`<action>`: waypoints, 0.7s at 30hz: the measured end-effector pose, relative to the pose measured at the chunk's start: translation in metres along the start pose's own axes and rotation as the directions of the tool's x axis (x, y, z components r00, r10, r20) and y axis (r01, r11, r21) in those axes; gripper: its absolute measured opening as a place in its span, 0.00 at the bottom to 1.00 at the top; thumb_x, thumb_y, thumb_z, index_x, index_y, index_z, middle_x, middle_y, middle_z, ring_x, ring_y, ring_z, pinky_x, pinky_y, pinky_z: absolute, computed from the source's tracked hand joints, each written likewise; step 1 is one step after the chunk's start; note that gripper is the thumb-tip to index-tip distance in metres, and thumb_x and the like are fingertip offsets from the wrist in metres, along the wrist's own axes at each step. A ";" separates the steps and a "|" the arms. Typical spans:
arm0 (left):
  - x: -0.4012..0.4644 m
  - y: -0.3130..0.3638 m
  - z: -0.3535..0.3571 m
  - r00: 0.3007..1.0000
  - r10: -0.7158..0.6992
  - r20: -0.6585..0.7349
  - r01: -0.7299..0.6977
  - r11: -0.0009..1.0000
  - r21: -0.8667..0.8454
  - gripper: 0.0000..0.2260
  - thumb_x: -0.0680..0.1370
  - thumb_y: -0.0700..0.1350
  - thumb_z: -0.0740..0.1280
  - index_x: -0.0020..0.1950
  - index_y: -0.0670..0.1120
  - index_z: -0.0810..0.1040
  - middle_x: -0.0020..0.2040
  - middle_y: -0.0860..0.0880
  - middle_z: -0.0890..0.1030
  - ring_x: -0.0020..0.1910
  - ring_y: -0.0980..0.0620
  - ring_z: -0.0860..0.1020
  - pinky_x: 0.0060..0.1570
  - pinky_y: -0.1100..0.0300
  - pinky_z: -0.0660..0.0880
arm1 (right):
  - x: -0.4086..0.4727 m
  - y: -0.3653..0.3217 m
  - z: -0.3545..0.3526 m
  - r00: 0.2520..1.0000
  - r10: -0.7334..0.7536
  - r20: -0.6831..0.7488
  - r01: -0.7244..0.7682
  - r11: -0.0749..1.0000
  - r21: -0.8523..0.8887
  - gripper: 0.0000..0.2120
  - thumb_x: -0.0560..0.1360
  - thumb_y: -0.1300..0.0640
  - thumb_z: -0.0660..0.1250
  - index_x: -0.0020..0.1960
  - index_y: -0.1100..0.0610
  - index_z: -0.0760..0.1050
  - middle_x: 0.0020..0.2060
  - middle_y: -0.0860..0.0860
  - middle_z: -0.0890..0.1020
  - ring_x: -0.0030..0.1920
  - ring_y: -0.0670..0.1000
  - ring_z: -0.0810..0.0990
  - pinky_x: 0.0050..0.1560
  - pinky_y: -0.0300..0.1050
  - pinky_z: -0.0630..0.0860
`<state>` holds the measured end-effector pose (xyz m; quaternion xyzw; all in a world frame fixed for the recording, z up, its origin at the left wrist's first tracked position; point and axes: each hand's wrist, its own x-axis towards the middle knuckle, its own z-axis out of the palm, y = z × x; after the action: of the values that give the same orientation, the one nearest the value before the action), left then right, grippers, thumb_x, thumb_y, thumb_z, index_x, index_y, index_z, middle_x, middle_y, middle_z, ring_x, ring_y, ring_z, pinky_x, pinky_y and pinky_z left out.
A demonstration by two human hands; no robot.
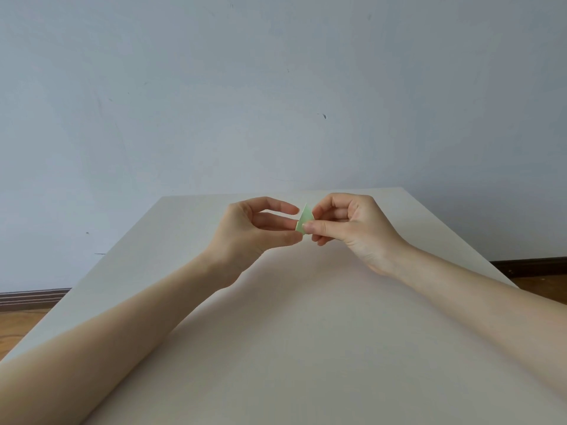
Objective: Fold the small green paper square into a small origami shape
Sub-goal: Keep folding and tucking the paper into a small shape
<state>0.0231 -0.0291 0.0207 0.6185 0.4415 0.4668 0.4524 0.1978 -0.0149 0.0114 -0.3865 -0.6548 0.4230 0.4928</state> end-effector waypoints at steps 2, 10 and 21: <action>0.000 0.000 0.000 1.000 -0.004 0.004 0.004 1.000 -0.001 0.13 0.68 0.31 0.73 0.46 0.45 0.80 0.38 0.48 0.85 0.37 0.52 0.82 0.44 0.64 0.78 | 0.000 -0.001 0.000 1.000 0.005 0.005 -0.005 1.000 0.000 0.05 0.68 0.68 0.73 0.38 0.62 0.77 0.30 0.53 0.81 0.29 0.49 0.79 0.34 0.39 0.76; 0.000 0.000 0.000 1.000 -0.014 0.017 0.013 1.000 0.017 0.13 0.69 0.31 0.72 0.48 0.46 0.80 0.39 0.47 0.86 0.39 0.52 0.83 0.45 0.63 0.78 | -0.001 -0.004 0.000 0.999 0.037 0.011 -0.038 0.999 0.009 0.06 0.67 0.68 0.73 0.38 0.62 0.77 0.27 0.51 0.81 0.27 0.47 0.76 0.31 0.37 0.74; -0.001 -0.003 0.004 1.000 0.007 -0.016 -0.006 0.997 0.080 0.13 0.66 0.36 0.76 0.48 0.46 0.80 0.39 0.44 0.85 0.37 0.50 0.82 0.46 0.57 0.78 | -0.002 -0.006 0.001 0.997 0.070 -0.019 -0.069 0.997 0.040 0.06 0.65 0.68 0.74 0.37 0.63 0.77 0.24 0.51 0.79 0.24 0.48 0.77 0.28 0.38 0.75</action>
<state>0.0265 -0.0298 0.0176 0.6337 0.4615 0.4550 0.4223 0.1970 -0.0191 0.0164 -0.4035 -0.6276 0.4485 0.4920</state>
